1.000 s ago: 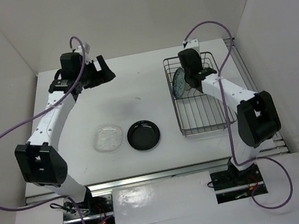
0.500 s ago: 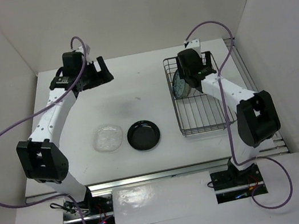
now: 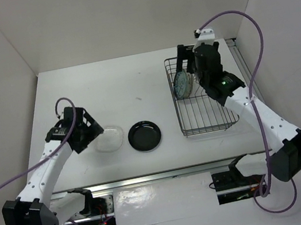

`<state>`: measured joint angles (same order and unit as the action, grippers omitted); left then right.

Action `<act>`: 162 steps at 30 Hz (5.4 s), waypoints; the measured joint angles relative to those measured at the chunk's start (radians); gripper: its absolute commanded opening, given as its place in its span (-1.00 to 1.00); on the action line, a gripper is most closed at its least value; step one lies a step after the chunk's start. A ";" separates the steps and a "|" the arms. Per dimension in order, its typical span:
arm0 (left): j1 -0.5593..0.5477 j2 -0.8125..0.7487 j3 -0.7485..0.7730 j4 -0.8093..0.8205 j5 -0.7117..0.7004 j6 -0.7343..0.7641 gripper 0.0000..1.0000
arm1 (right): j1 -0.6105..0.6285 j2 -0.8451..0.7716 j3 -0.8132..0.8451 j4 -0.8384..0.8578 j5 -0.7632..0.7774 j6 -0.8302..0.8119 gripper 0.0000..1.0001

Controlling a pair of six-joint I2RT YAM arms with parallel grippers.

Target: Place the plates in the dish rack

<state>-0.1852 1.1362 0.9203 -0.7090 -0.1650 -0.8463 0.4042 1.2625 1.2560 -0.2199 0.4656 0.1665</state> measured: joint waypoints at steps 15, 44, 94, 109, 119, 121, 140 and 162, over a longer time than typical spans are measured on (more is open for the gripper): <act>0.006 0.074 -0.233 0.042 -0.099 -0.179 0.95 | 0.160 0.075 -0.048 0.014 -0.093 0.000 1.00; 0.033 0.323 -0.158 0.164 -0.172 -0.227 0.27 | 0.192 -0.042 -0.086 0.046 -0.116 -0.008 1.00; -0.115 -0.230 -0.228 0.638 0.281 0.167 -1.00 | 0.273 0.110 -0.183 0.298 -0.809 -0.036 0.80; -0.109 -0.294 -0.276 0.705 0.303 0.192 -1.00 | 0.353 0.195 -0.137 0.278 -0.752 -0.037 -1.00; -0.114 -0.266 -0.275 0.652 0.242 0.154 1.00 | 0.381 0.188 -0.037 0.139 -0.448 -0.061 -1.00; -0.119 -0.266 -0.275 0.639 0.233 0.150 1.00 | 0.335 0.173 0.001 0.091 -0.343 -0.080 -1.00; -0.227 -0.171 -0.271 0.552 0.177 0.108 1.00 | -0.265 0.161 0.043 0.003 -0.013 -0.156 -1.00; -0.227 -0.183 -0.246 0.519 0.154 0.108 1.00 | -0.186 0.343 -0.020 0.016 -0.033 -0.130 -0.79</act>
<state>-0.4122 0.9535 0.6743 -0.1898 -0.0105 -0.7387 0.2184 1.6058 1.2358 -0.2035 0.4324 0.0364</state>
